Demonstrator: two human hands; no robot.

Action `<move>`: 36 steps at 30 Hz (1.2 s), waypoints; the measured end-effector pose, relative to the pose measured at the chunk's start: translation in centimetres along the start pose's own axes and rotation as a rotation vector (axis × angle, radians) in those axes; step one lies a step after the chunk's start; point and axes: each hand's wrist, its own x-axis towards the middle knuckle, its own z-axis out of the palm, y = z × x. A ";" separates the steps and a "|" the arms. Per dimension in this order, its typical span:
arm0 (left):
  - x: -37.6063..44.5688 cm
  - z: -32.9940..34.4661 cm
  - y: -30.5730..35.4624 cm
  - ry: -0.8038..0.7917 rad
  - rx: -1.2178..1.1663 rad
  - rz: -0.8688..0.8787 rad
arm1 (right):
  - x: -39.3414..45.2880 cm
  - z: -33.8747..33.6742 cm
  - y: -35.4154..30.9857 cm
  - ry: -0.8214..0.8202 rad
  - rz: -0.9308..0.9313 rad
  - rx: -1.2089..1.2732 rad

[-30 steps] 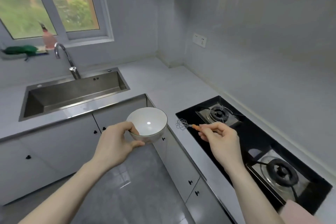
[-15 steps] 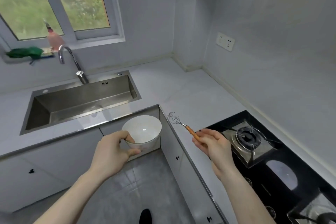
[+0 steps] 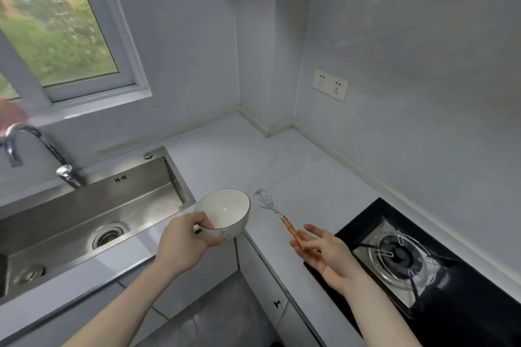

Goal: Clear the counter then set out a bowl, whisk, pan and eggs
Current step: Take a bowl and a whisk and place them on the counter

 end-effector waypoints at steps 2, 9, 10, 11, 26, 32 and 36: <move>2.7 0.9 -0.3 -0.013 0.007 -0.018 | 2.2 0.3 -1.2 -0.005 0.038 -0.004; 11.6 4.1 -0.8 -0.043 -0.013 -0.097 | 11.7 1.7 -3.7 0.024 0.091 -0.090; 12.6 4.5 -1.1 -0.057 -0.021 -0.120 | 12.9 2.0 -3.7 0.029 0.104 -0.118; 13.9 5.0 -1.4 -0.073 -0.026 -0.146 | 14.2 2.3 -3.6 0.032 0.119 -0.145; 31.6 10.3 -5.1 -0.256 0.044 -0.207 | 28.9 7.2 -4.6 0.250 0.146 -0.468; 39.1 12.3 -6.8 -0.281 0.067 -0.166 | 35.6 9.7 -5.5 0.341 0.127 -0.586; 42.2 13.3 -7.6 -0.289 0.055 -0.175 | 39.0 9.9 -5.5 0.437 0.095 -0.709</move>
